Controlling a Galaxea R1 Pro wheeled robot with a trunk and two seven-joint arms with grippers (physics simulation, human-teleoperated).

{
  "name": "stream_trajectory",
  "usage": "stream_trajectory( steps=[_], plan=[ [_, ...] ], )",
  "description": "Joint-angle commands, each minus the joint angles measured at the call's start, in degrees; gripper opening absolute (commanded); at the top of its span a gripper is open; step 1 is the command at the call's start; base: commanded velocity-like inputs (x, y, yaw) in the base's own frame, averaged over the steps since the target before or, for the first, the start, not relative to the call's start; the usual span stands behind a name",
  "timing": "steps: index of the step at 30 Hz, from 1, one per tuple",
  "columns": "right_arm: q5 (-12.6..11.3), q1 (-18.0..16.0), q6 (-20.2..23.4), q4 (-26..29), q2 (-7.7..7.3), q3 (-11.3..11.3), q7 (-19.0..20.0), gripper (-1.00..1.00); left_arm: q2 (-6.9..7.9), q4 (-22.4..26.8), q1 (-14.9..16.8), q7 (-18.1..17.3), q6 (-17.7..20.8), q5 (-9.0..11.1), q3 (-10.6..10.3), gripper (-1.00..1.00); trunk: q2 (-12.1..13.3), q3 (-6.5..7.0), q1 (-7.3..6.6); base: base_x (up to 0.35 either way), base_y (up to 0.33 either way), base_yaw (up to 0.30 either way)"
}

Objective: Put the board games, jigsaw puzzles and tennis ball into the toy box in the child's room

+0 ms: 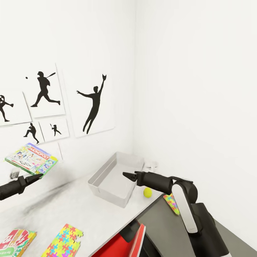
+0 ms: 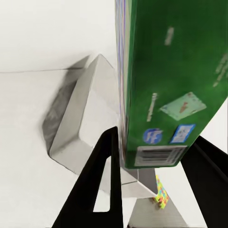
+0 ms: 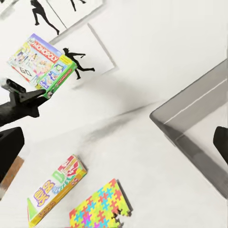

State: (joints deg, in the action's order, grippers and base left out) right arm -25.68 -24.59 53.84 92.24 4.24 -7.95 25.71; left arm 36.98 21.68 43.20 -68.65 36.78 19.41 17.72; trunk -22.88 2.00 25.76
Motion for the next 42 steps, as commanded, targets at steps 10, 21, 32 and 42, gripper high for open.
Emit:
stream_trajectory(
  steps=[10,21,32,42],
  plan=[
    [0.3,0.2,-2.2,0.0,-0.16,11.7,18.9,1.0,-12.45,19.5,1.1,13.5,14.1,-0.6,-2.6,-1.0,0.0,-0.03,0.02,0.0,0.0,0.0],
    [0.9,0.7,-2.3,0.1,-0.45,15.6,21.3,1.0,-27.73,20.2,7.1,36.9,15.4,0.0,-2.4,-1.0,0.0,-0.03,0.02,0.0,0.0,0.0],
    [1.1,0.7,0.8,0.1,-0.54,15.7,14.1,1.0,-34.94,3.9,10.7,41.9,1.2,0.9,-0.2,-1.0,0.0,-0.03,0.02,0.0,0.0,0.0],
    [0.9,2.5,5.0,0.1,-0.64,20.8,14.2,1.0,-42.84,-1.8,10.9,43.3,-5.5,0.8,4.5,-1.0,0.0,-0.03,0.02,0.0,0.0,0.0]
  ],
)
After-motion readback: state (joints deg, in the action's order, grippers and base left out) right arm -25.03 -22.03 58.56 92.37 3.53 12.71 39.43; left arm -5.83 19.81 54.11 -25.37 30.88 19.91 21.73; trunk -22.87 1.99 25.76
